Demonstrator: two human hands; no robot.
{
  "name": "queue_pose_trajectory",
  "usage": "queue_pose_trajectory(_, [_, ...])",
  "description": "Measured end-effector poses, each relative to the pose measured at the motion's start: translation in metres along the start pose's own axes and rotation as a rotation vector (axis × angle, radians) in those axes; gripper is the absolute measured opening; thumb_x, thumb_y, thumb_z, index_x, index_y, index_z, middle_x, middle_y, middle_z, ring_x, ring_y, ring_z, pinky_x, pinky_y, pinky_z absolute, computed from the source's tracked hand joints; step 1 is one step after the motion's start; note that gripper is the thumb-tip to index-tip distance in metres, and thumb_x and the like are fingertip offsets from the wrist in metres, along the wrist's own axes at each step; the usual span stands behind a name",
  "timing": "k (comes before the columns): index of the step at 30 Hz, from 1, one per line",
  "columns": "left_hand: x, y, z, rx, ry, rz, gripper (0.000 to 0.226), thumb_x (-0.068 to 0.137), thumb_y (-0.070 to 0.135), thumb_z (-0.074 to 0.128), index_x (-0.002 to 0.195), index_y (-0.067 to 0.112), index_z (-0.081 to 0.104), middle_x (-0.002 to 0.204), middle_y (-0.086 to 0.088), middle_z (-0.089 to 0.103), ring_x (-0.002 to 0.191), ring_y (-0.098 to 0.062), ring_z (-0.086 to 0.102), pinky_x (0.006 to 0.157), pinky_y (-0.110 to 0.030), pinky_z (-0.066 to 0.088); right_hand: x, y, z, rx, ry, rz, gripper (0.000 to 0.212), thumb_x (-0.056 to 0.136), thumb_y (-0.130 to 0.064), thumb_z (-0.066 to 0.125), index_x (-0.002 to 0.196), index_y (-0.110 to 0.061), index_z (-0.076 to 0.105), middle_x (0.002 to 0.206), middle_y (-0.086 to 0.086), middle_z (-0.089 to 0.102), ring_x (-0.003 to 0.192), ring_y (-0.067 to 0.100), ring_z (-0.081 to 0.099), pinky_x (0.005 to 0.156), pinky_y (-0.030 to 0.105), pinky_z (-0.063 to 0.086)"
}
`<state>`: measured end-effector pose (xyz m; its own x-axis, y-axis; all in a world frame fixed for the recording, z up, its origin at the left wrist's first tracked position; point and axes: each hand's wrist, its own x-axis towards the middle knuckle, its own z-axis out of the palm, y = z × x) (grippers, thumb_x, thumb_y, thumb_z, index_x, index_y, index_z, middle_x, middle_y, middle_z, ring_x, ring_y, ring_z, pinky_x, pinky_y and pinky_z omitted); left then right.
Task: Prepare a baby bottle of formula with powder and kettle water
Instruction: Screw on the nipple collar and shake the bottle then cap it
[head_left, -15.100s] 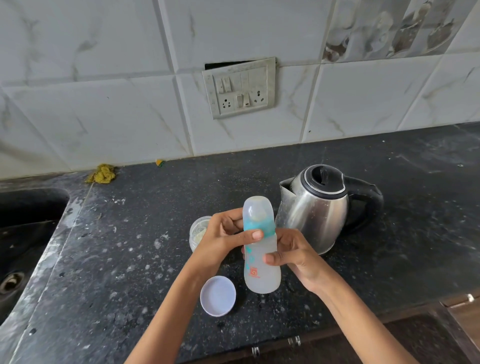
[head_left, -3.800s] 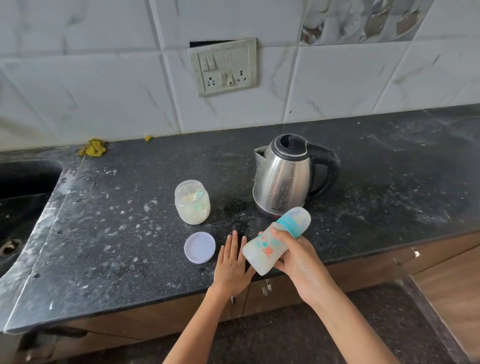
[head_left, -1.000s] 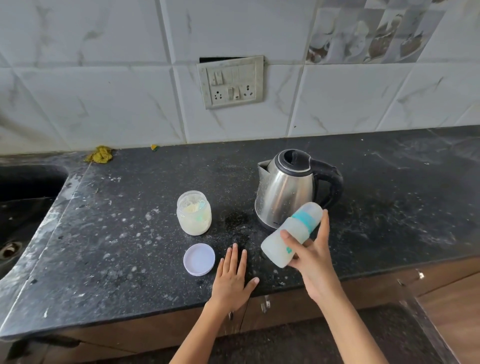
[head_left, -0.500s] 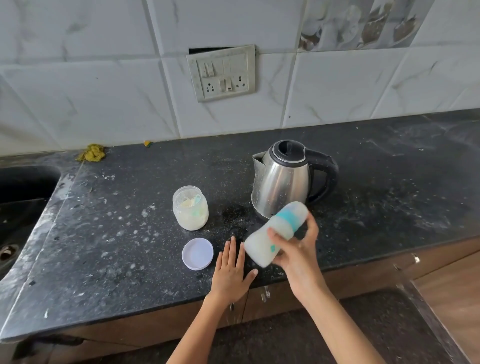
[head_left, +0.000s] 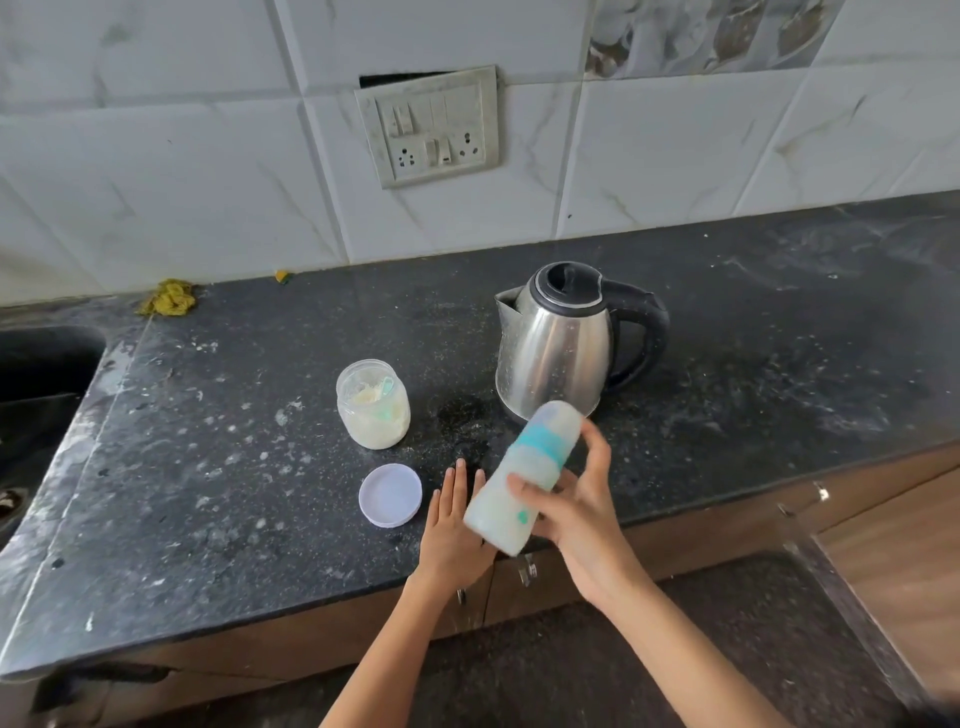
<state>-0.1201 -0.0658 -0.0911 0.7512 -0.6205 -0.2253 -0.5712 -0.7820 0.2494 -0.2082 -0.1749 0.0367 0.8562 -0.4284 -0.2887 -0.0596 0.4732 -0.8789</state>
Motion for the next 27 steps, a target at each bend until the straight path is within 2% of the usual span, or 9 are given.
queue_pose_trajectory(2, [-0.001, -0.001, 0.001, -0.021, -0.064, -0.034, 0.076, 0.096, 0.059, 0.016, 0.15, 0.014, -0.013, 0.149, -0.004, -0.029, 0.147, -0.024, -0.017, 0.118, -0.038, -0.007, 0.009, -0.006, -0.006, 0.136, 0.135, -0.045, 0.087, 0.076, 0.001, 0.073, 0.137, -0.041, 0.028, 0.115, 0.005, 0.06, 0.11, 0.026, 0.062, 0.074, 0.05, 0.06])
queue_pose_trajectory(3, [-0.001, -0.002, 0.003, -0.035, -0.043, -0.034, 0.076, 0.096, 0.058, 0.016, 0.15, 0.014, -0.013, 0.148, -0.003, -0.03, 0.147, -0.024, -0.017, 0.118, -0.037, -0.007, 0.01, -0.008, -0.006, 0.152, 0.134, -0.04, 0.088, 0.075, 0.0, 0.073, 0.138, -0.042, 0.028, 0.117, 0.007, 0.06, 0.11, 0.027, 0.062, 0.073, 0.048, 0.06])
queue_pose_trajectory(6, [-0.002, 0.002, -0.004, -0.018, 0.019, 0.0, 0.076, 0.091, 0.055, 0.013, 0.15, 0.006, 0.015, 0.155, -0.016, 0.009, 0.145, -0.033, 0.02, 0.116, -0.043, 0.022, -0.003, 0.002, 0.0, -0.015, -0.07, 0.025, 0.093, 0.063, -0.008, 0.08, 0.133, -0.045, 0.03, 0.118, 0.012, 0.064, 0.108, 0.025, 0.065, 0.074, 0.047, 0.06])
queue_pose_trajectory(7, [-0.001, 0.001, -0.003, -0.022, 0.056, 0.006, 0.071, 0.095, 0.052, 0.017, 0.15, 0.007, 0.013, 0.156, -0.019, 0.014, 0.145, -0.034, 0.019, 0.116, -0.042, 0.021, -0.007, 0.004, 0.002, -0.039, -0.091, 0.025, 0.094, 0.063, -0.008, 0.08, 0.133, -0.044, 0.03, 0.116, 0.012, 0.064, 0.107, 0.024, 0.066, 0.075, 0.047, 0.059])
queue_pose_trajectory(10, [-0.001, -0.001, 0.006, -0.055, -0.025, -0.03, 0.078, 0.098, 0.052, 0.029, 0.148, 0.017, -0.019, 0.159, -0.009, -0.018, 0.148, -0.025, -0.015, 0.118, -0.037, -0.005, 0.002, 0.001, -0.003, 0.033, 0.014, -0.033, 0.094, 0.067, -0.006, 0.077, 0.138, -0.042, 0.027, 0.112, 0.009, 0.064, 0.099, 0.019, 0.069, 0.078, 0.05, 0.059])
queue_pose_trajectory(15, [0.0, -0.001, 0.006, -0.014, -0.02, -0.019, 0.076, 0.099, 0.049, 0.03, 0.151, 0.016, -0.015, 0.159, -0.009, -0.02, 0.147, -0.024, -0.017, 0.118, -0.038, -0.007, 0.006, 0.008, -0.01, -0.217, -0.059, -0.188, 0.101, 0.069, -0.003, 0.082, 0.14, -0.042, 0.022, 0.122, 0.005, 0.061, 0.106, 0.019, 0.067, 0.091, 0.046, 0.055])
queue_pose_trajectory(19, [-0.001, -0.002, 0.007, 0.02, -0.024, -0.017, 0.075, 0.099, 0.053, 0.026, 0.15, 0.016, -0.014, 0.158, -0.01, -0.022, 0.147, -0.025, -0.018, 0.118, -0.038, -0.008, 0.016, 0.017, -0.019, -0.499, 0.006, -0.365, 0.109, 0.062, -0.014, 0.089, 0.141, -0.041, 0.018, 0.12, -0.004, 0.058, 0.104, 0.012, 0.067, 0.089, 0.03, 0.054])
queue_pose_trajectory(24, [0.0, -0.001, 0.005, 0.006, -0.05, -0.028, 0.076, 0.098, 0.058, 0.019, 0.15, 0.017, -0.016, 0.155, -0.007, -0.029, 0.145, -0.024, -0.022, 0.116, -0.037, -0.013, 0.038, 0.034, -0.027, -0.752, 0.086, -0.509, 0.089, 0.056, -0.015, 0.093, 0.126, -0.032, 0.04, 0.111, -0.017, 0.058, 0.1, -0.006, 0.06, 0.083, 0.009, 0.048])
queue_pose_trajectory(27, [0.001, -0.001, 0.006, 0.032, -0.055, -0.032, 0.083, 0.087, 0.068, 0.002, 0.15, 0.017, -0.017, 0.152, -0.006, -0.032, 0.145, -0.024, -0.023, 0.115, -0.036, -0.015, 0.055, 0.043, -0.033, -0.791, 0.129, -0.535, 0.075, 0.055, -0.016, 0.093, 0.115, -0.024, 0.05, 0.109, -0.011, 0.062, 0.1, 0.003, 0.062, 0.083, 0.01, 0.05])
